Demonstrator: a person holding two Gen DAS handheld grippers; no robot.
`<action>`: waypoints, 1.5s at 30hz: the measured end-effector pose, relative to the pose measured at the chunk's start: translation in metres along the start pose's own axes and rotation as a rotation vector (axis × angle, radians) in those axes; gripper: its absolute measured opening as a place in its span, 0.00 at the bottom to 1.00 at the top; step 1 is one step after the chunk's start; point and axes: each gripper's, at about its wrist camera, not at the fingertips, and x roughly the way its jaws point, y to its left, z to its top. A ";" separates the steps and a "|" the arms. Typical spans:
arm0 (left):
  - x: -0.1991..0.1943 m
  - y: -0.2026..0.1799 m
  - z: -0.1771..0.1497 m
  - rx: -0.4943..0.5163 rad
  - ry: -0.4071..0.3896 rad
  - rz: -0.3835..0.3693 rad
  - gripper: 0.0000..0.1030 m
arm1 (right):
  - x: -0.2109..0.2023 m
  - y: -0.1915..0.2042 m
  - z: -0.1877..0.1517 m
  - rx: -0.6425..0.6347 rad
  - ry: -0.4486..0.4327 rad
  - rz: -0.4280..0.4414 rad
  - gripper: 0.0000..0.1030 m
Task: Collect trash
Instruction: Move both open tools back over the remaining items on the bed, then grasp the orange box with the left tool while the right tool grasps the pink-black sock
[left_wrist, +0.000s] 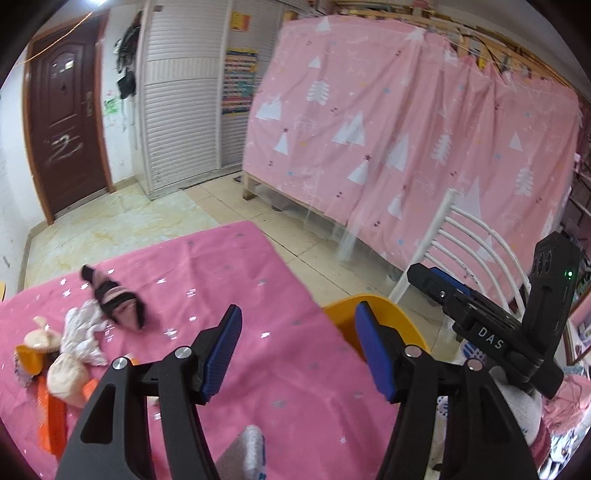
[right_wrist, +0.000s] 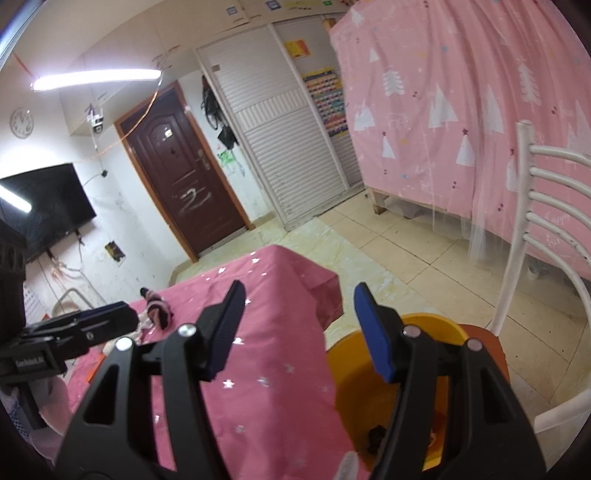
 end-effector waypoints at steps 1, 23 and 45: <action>-0.003 0.005 -0.001 -0.010 -0.001 0.004 0.55 | 0.002 0.005 0.001 -0.008 0.003 0.005 0.57; -0.083 0.185 -0.050 -0.231 -0.026 0.234 0.67 | 0.089 0.160 0.000 -0.246 0.140 0.183 0.64; -0.043 0.237 -0.099 -0.240 0.138 0.292 0.63 | 0.187 0.233 -0.033 -0.464 0.403 0.171 0.64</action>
